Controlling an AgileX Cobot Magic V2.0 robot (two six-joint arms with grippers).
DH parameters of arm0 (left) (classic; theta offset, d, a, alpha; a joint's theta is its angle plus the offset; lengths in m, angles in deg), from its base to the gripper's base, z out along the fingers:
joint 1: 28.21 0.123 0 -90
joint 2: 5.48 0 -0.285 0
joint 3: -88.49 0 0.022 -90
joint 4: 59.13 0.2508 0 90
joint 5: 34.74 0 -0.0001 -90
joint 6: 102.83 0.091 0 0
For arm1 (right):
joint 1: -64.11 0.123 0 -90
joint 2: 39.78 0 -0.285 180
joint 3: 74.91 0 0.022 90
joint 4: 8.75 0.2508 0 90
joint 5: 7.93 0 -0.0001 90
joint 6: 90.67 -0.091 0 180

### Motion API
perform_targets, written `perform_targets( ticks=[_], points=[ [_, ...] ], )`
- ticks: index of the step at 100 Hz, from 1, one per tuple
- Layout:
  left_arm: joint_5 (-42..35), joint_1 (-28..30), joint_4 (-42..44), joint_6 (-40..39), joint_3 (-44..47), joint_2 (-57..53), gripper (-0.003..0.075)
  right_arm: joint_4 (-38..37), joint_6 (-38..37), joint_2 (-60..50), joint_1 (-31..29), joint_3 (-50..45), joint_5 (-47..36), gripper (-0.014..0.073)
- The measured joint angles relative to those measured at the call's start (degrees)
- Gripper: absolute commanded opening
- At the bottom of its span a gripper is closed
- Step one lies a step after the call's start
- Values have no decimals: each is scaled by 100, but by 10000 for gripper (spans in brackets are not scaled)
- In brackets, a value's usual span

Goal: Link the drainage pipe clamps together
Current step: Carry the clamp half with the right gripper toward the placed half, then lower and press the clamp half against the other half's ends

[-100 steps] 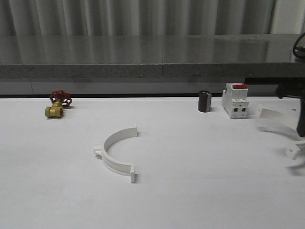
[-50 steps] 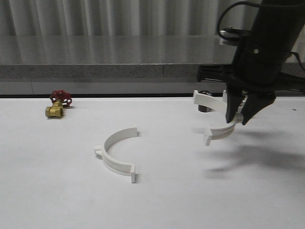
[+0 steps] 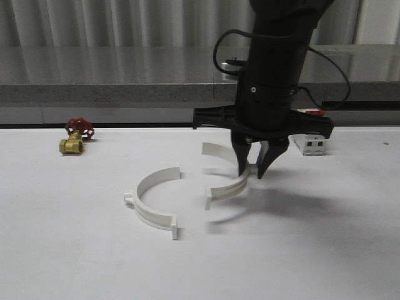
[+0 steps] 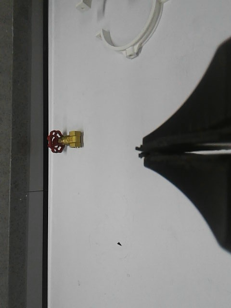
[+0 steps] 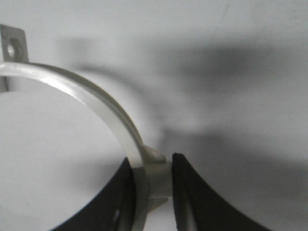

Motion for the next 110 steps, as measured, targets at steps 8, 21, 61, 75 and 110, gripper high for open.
perform_targets(
  ticks=[8, 21, 61, 75, 110],
  points=[
    [0, 0, 0, 0, 0, 0, -20, -42, -151, 86, 125, 40, 0, 41],
    [0, 0, 0, 0, 0, 0, -20, -190, -400, 155, 288, 51, 0, 41],
    [0, 0, 0, 0, 0, 0, -20, -277, -630, 420, 439, 192, -1, 41],
    [0, 0, 0, 0, 0, 0, -20, -277, -682, 420, 439, 192, -23, 41],
    [0, 0, 0, 0, 0, 0, -20, -277, -737, 420, 439, 192, -130, 41]
  ],
)
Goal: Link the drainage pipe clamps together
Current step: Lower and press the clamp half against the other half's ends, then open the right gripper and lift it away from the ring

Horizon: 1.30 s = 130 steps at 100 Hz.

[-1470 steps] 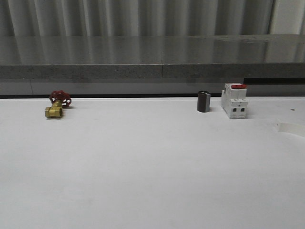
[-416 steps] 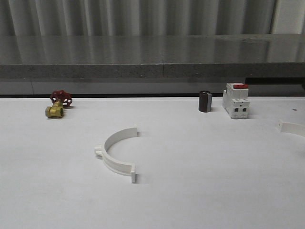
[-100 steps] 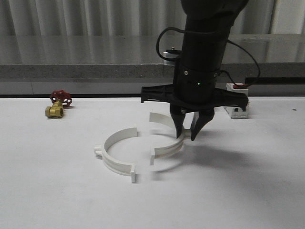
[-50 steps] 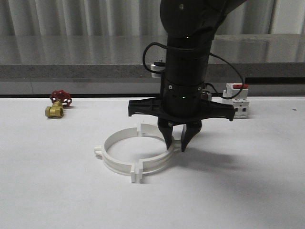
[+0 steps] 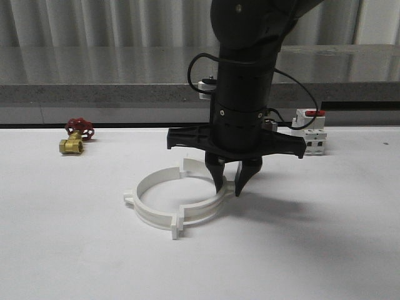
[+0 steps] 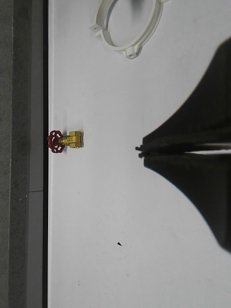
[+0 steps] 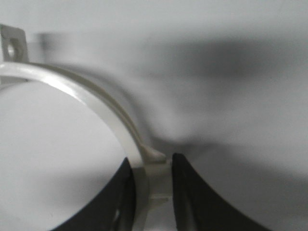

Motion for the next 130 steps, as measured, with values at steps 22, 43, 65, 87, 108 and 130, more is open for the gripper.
perform_targets(
  ticks=[22, 43, 65, 87, 108, 130],
  points=[
    [0, 0, 0, 0, 0, 0, -20, 0, -9, 9, 0, 0, -13, 41],
    [0, 0, 0, 0, 0, 0, -20, 0, -26, 95, 0, 0, -25, 41],
    [0, 0, 0, 0, 0, 0, -20, 0, -26, 104, 42, 0, -127, 41],
    [0, 2, 0, 0, 0, 0, -20, 0, -26, 104, 47, 0, -151, 128],
    [0, 2, 0, 0, 0, 0, -20, 0, -26, 104, 47, 0, -151, 335],
    [0, 2, 0, 0, 0, 0, -20, 23, -26, 104, 47, 0, -151, 408]
  ],
)
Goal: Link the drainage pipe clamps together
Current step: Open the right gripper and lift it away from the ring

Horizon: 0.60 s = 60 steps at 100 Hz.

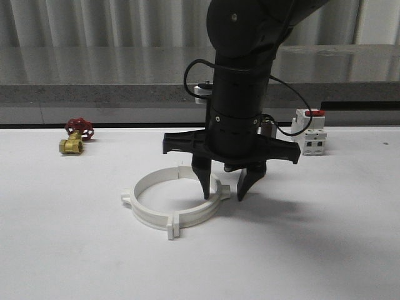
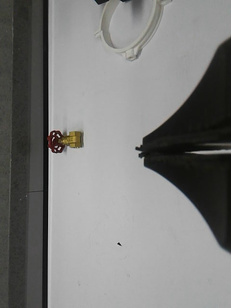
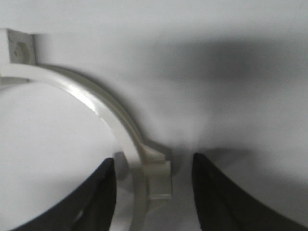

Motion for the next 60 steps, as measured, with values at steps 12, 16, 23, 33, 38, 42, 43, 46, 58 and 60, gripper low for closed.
perform_targets(
  ticks=[12, 16, 23, 33, 38, 42, 43, 46, 58, 60],
  points=[
    [0, 0, 0, 0, 0, 0, -20, 14, 0, 0, 0, 11, -13, 408],
    [0, 0, 0, 0, 0, 0, -20, 14, 0, 0, 0, 35, -1, 408],
    [0, 0, 0, 0, 0, 0, -20, 3, 0, -17, 0, 90, 21, 408],
    [0, 0, 0, 0, 0, 0, -20, -161, 37, -247, 0, 125, 35, 408],
    [0, 0, 0, 0, 0, 0, -20, -347, 37, -431, 0, 135, 35, 408],
    [0, 0, 0, 0, 0, 0, -20, -495, 42, -611, 0, 135, 35, 408],
    [0, 0, 0, 0, 0, 0, -20, -560, 42, -675, 0, 135, 35, 408],
    [0, 0, 0, 0, 0, 0, -20, -693, 42, -802, 0, 135, 44, 408],
    [0, 23, 0, 0, 0, 0, -20, -1265, 42, -1422, 0, 57, 178, 408],
    [0, 23, 0, 0, 0, 0, -20, -1363, 51, -1548, 0, 26, 186, 408]
  ],
)
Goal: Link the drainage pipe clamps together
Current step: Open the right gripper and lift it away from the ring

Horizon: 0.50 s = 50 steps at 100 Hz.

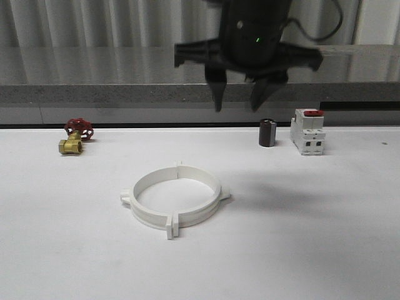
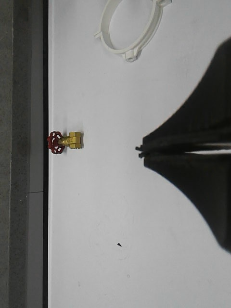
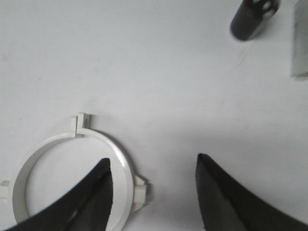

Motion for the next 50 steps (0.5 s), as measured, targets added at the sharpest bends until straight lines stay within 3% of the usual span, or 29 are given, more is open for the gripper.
perform_targets(
  ticks=[21, 50],
  points=[
    [0, 0, 0, 0, 0, 0, -20, -784, -174, -1393, -83, -1072, 51, 408],
    [0, 0, 0, 0, 0, 0, -20, -1017, -336, -3383, -972, -2983, 186, 408]
  ],
)
